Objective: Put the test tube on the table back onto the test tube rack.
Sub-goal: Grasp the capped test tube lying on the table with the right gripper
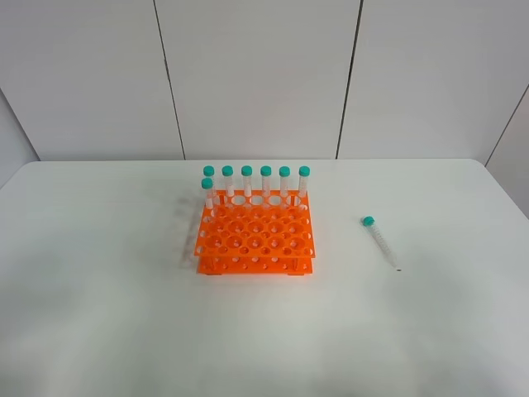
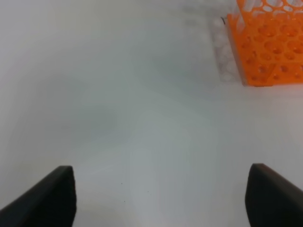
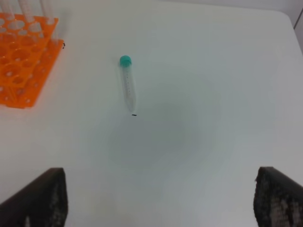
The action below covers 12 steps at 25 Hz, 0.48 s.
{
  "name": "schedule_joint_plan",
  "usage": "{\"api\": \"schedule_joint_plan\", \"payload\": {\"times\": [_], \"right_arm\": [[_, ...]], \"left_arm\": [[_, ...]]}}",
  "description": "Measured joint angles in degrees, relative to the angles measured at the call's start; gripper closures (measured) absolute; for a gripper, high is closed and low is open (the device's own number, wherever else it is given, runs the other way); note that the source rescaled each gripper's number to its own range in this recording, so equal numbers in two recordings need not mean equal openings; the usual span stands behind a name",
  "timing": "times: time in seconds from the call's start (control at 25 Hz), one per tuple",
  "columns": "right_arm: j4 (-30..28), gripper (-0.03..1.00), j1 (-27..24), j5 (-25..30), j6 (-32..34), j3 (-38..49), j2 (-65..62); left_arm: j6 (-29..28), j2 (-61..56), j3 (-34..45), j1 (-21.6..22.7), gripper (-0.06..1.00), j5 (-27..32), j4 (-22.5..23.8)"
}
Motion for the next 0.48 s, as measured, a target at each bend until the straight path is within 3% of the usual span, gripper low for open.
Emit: {"api": "schedule_joint_plan", "payload": {"times": [0.48], "right_arm": [[-0.06,0.12,0.00,0.00,0.29,-0.99,1.11]], "left_arm": [[0.00,0.00,0.00,0.00,-0.04,0.00,0.00]]}}
